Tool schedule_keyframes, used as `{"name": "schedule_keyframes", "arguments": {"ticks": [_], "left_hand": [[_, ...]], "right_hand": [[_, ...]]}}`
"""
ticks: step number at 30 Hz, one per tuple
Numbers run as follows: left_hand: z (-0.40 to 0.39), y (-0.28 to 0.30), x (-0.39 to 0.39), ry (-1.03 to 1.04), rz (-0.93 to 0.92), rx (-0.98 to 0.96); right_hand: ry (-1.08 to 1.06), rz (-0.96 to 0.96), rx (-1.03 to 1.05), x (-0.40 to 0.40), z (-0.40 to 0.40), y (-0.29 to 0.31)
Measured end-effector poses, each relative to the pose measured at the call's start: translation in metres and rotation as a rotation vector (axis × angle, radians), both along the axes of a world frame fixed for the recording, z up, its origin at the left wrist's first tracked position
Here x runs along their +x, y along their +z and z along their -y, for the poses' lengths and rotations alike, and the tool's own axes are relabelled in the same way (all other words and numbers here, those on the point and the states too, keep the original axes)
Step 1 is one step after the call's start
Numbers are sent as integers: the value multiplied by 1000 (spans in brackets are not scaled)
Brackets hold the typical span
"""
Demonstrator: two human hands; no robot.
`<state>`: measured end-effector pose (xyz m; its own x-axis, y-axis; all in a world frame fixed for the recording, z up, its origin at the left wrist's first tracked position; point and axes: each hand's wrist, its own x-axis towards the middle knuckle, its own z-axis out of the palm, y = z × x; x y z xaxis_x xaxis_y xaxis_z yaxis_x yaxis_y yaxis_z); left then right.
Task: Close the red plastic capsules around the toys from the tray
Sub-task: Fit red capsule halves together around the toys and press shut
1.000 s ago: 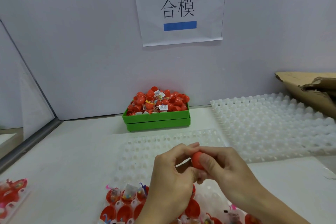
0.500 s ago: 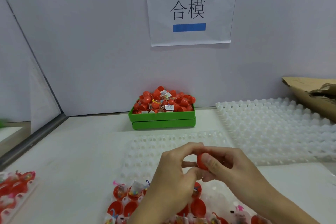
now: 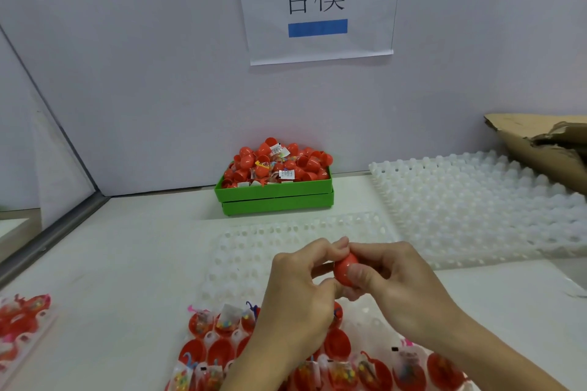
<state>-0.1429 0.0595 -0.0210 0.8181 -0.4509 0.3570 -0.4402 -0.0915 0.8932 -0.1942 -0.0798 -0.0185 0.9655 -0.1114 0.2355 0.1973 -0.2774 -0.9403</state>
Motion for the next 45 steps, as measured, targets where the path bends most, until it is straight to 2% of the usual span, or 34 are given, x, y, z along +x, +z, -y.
{"name": "schedule_keyframes", "arguments": {"ticks": [6,8,10,13,16,19,22,24,37,42,45], "left_hand": [[-6,6,2,-31,75,70],[-8,8,5,-34,45,28],[-11,11,9,-61,-77,-117],[-13,14,11,-202,-416,-352],[-13,14,12,-256,-500,-446],[-12,14,12,-180,-396,-446],[-12,14,12,21,-123,-264],[-11,14,10,87,-18,-209],[-8,9,4,121,292,-2],[-8,10,3,73,232,-37],[-9,10,5,110,242,-39]], "right_hand": [[40,-1,125,2,3,3],[90,-15,219,2,6,3],[145,-33,365,1,9,3],[145,-21,458,0,12,2],[123,-10,435,1,10,2],[-10,-7,378,1,9,3],[-47,-23,310,-2,8,4],[-49,-23,272,-4,5,6],[-93,38,224,0,-4,1],[-144,52,232,1,1,0],[-19,1,237,1,2,2]]}}
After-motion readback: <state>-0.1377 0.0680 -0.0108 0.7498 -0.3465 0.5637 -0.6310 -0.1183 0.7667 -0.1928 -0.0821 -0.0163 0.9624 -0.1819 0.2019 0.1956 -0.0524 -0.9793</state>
